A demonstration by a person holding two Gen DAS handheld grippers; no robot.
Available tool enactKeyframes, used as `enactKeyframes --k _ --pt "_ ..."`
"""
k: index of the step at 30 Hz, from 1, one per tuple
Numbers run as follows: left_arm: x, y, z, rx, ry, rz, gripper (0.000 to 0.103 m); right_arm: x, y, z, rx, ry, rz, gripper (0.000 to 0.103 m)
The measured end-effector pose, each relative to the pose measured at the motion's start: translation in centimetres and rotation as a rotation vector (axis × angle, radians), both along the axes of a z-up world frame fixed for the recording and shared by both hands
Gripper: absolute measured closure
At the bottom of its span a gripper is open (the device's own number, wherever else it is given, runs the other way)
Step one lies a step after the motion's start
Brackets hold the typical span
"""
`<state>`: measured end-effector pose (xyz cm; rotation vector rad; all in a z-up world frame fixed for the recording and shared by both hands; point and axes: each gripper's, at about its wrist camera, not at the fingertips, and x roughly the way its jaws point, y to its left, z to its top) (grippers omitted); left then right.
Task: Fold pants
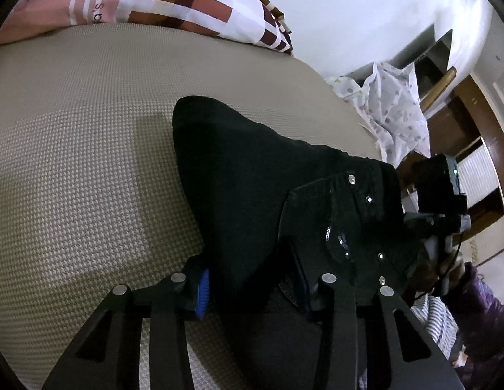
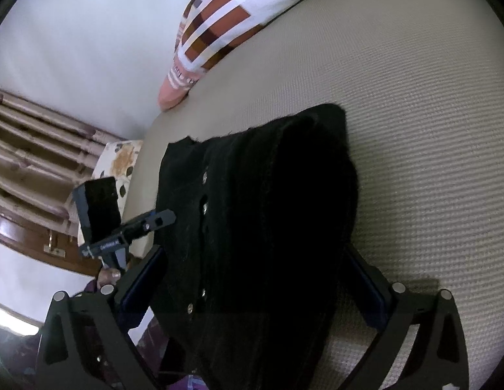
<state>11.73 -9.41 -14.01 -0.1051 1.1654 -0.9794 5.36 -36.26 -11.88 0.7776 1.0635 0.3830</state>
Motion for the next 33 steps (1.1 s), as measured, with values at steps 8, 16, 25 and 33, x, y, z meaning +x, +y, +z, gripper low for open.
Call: enactKeyframes --k 8,16,25,33 --pt "-0.3 -1.0 0.2 0.051 -0.020 -0.040 0.051 -0.3 -0.6 -0.6 -0.036 0.046 0.035 0.054" --pt "-1.5 -2.7 0.6 0.079 -0.057 -0.121 0.017 0.5 -1.4 -1.4 0.103 0.074 0.008 0.035" --pt "-1.8 -1.1 1.2 0.076 -0.103 0.002 0.068 0.6 0.8 -0.9 0.034 0.041 -0.007 0.067" --pt "-2.5 -1.1 2.9 0.085 -0.148 -0.007 0.075 0.5 1.1 -0.6 0.109 0.002 -0.041 0.068"
